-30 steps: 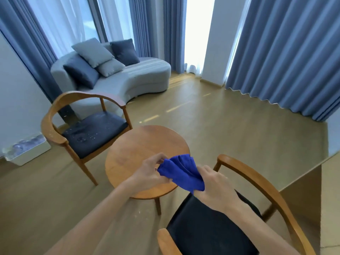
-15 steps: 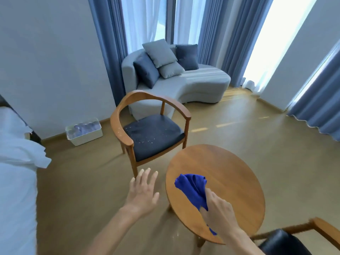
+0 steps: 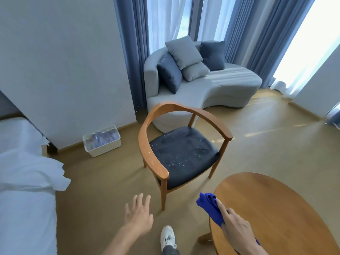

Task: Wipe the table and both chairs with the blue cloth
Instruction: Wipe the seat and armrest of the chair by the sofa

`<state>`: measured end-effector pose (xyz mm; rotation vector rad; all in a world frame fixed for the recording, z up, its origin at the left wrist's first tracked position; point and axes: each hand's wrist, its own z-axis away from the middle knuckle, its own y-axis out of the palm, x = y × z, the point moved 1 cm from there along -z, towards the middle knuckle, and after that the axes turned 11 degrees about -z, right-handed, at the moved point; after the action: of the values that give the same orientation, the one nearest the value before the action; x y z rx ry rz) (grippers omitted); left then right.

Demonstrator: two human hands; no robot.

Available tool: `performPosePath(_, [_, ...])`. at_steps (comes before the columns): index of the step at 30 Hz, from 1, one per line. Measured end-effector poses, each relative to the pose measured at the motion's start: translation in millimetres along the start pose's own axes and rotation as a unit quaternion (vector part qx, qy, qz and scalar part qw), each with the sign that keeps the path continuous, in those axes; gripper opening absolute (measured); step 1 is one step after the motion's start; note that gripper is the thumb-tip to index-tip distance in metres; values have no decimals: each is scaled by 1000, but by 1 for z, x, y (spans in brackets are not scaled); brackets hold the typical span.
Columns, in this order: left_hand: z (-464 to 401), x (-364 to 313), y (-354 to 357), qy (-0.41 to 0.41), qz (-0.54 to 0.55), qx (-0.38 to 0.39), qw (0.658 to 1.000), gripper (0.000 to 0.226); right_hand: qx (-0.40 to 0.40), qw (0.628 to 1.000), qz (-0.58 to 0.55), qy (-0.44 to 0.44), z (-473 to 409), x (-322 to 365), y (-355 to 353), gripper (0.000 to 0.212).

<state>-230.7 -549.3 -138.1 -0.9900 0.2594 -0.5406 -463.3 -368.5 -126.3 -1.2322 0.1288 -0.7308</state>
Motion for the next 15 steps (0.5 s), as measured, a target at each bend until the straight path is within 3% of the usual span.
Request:
performPosePath(10, [-201, 79, -127, -12, -77, -12, 997, 63, 18, 996, -69, 53, -232, 70, -9, 71])
performPosePath(15, [-295, 84, -184, 37, -136, -11, 990, 62, 16, 988, -122, 97, -304, 99, -30, 69])
